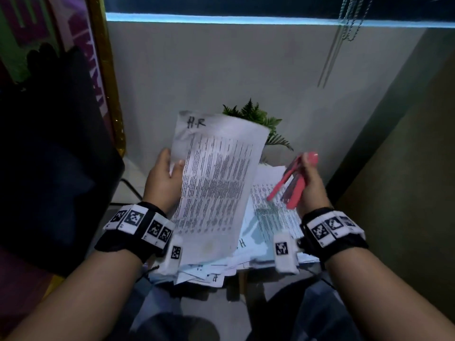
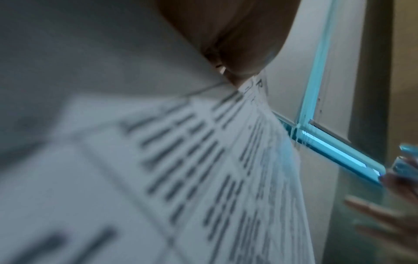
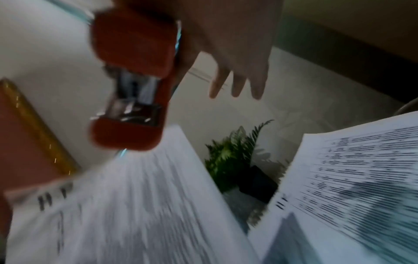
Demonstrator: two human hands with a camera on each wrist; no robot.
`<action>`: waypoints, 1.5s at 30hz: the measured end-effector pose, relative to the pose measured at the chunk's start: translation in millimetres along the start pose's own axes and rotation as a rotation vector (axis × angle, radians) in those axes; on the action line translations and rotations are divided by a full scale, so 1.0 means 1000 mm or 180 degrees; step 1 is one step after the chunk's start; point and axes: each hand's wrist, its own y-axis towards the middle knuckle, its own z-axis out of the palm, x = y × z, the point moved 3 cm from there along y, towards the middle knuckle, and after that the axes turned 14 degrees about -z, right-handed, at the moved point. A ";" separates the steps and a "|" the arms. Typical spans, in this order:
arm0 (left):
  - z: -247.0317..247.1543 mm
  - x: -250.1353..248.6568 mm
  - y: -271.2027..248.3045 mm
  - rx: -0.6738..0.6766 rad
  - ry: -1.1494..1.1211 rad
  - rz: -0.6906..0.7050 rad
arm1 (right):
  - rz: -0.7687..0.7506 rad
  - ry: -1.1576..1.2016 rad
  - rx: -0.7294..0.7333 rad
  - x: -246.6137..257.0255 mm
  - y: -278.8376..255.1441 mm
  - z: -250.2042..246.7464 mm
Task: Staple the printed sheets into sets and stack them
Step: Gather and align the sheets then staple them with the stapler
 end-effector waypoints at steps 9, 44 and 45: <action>0.022 0.014 0.013 0.0207 -0.0499 -0.0271 | 0.0866 -0.0665 0.1370 -0.049 -0.020 0.010; 0.032 0.174 0.070 -0.0245 0.1145 -0.1097 | 0.0145 -0.3624 0.0319 -0.113 0.075 -0.083; 0.029 0.168 0.062 -0.0248 0.0992 -0.1007 | 0.0174 -0.3349 0.0520 -0.109 0.066 -0.070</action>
